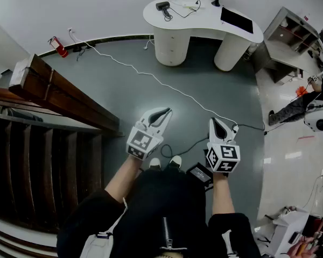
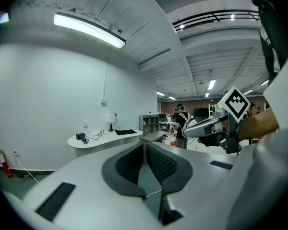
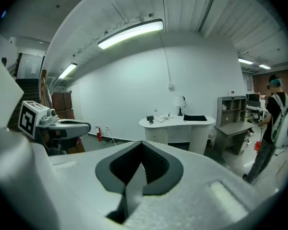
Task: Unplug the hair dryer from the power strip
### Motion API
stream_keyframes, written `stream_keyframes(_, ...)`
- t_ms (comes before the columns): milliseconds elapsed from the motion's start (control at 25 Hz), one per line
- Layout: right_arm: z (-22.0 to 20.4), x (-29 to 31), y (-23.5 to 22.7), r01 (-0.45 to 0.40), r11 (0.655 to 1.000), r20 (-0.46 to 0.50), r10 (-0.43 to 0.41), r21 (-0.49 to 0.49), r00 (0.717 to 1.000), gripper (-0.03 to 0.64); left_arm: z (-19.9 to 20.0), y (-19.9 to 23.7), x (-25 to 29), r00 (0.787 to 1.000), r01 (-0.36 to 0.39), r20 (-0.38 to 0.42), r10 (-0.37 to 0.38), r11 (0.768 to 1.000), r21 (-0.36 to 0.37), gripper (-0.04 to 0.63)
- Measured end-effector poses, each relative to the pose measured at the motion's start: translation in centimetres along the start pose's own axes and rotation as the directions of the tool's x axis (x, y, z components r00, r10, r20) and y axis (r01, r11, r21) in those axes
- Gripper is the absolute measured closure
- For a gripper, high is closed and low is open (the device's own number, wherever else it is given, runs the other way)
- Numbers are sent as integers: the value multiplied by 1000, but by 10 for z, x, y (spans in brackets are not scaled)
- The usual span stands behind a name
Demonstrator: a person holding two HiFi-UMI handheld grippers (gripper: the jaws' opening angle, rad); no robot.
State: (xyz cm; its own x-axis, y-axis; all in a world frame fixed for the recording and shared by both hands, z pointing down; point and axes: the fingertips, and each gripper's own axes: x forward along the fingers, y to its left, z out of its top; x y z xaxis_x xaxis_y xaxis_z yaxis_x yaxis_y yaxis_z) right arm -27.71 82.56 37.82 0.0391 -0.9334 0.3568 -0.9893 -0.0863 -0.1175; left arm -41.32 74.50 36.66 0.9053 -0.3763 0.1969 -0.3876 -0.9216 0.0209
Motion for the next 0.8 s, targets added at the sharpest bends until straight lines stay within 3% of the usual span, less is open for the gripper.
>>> stream_keyframes(800,8,15,-2,-32,999,36,31,29,999,612,-9,9,17,1000,14,-10,-15,999,-30,568)
